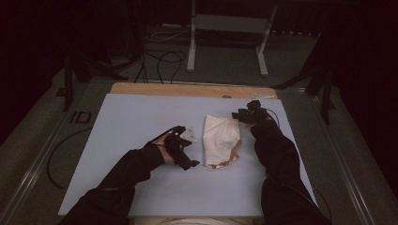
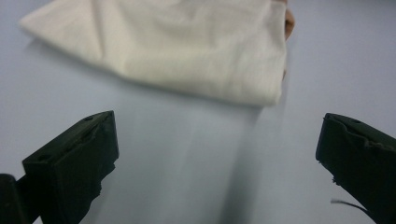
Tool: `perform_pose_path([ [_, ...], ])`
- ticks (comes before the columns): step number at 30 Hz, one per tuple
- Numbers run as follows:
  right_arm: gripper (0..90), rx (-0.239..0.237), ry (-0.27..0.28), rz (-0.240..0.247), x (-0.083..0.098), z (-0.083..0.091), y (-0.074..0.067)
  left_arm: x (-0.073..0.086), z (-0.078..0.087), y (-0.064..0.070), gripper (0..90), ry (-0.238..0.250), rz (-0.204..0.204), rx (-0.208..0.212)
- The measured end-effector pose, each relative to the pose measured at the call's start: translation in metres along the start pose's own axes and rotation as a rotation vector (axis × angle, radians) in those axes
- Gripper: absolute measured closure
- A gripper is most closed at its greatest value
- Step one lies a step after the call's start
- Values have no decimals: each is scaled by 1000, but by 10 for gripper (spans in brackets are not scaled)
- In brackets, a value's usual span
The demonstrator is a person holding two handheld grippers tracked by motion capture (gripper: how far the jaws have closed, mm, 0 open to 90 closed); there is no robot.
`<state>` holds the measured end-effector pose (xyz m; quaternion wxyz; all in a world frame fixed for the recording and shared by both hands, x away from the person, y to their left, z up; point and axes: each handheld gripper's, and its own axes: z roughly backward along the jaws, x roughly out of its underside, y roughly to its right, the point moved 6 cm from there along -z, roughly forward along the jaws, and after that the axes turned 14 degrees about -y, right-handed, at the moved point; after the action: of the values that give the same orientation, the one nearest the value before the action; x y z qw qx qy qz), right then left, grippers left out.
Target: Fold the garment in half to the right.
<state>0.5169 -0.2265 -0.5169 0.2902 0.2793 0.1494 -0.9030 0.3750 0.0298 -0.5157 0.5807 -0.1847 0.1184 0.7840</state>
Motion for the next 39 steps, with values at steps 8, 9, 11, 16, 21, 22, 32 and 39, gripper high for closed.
perform_pose_path([
  [8,557,3,-16,7,2,-3,-5,34,10,3,0,27,59,-33],
  [9,559,6,-25,2,3,-5,-5,39,10,4,0,26,62,-36],
  [11,553,1,-33,-8,6,-9,-4,48,10,6,0,28,68,-42],
  [16,524,-9,-53,-35,12,-16,-2,67,9,10,0,51,106,-43],
  [21,560,-19,-75,-39,19,-20,-2,84,10,12,0,52,122,-53],
  [22,574,-21,-83,-44,21,-20,-1,87,10,13,0,52,131,-55],
  [32,849,0,-118,-33,30,-19,2,118,24,12,0,59,203,-74],
  [39,896,28,-112,-18,29,-14,5,138,34,10,0,77,260,-99],
])
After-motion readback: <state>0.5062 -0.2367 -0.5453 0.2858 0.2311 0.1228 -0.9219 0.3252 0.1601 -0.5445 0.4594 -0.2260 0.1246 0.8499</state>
